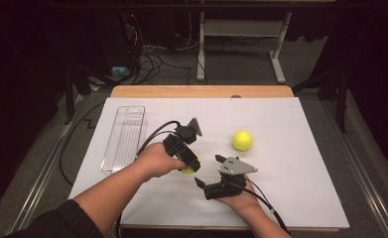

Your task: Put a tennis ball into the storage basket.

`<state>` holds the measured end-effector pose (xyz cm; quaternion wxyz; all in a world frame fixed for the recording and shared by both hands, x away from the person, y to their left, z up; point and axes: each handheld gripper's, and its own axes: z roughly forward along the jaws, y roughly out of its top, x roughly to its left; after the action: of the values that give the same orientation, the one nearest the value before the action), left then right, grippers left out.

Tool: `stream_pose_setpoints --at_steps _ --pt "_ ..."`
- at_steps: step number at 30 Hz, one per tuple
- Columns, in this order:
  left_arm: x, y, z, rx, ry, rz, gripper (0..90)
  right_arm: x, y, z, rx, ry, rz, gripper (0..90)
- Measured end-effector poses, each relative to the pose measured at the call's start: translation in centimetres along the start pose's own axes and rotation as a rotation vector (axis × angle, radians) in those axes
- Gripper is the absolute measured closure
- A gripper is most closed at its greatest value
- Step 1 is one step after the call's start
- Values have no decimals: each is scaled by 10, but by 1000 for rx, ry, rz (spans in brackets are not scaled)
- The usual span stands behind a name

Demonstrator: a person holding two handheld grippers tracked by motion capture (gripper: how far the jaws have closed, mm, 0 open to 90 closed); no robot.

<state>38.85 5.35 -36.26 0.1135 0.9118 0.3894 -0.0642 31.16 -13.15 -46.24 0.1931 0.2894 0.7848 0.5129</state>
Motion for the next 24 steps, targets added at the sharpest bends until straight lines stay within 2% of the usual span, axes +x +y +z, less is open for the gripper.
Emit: stream_pose_setpoints --at_steps 2,3,6,7,11,13,17,24 --pt "4 -1 -4 4 9 -7 270 -4 -1 -5 -1 -12 3 0" --pt "8 -2 -7 5 16 -13 270 -10 -2 -13 -12 -29 4 0" --pt "13 -4 -12 8 25 -15 270 -15 -4 -19 -18 -42 13 0" --pt "18 -6 -15 7 37 -31 270 -22 -6 -25 -20 -66 17 0" --pt "26 -10 -21 11 57 -47 270 -36 -11 -40 -25 -109 31 0" --pt "33 -13 -24 11 66 -63 270 -39 -13 -43 -26 -118 36 0" --pt "48 -22 -31 17 96 -97 270 -57 -22 -64 -32 -179 53 0" --pt "76 -37 -42 15 115 -163 270 -69 -31 -79 -27 -218 67 0"
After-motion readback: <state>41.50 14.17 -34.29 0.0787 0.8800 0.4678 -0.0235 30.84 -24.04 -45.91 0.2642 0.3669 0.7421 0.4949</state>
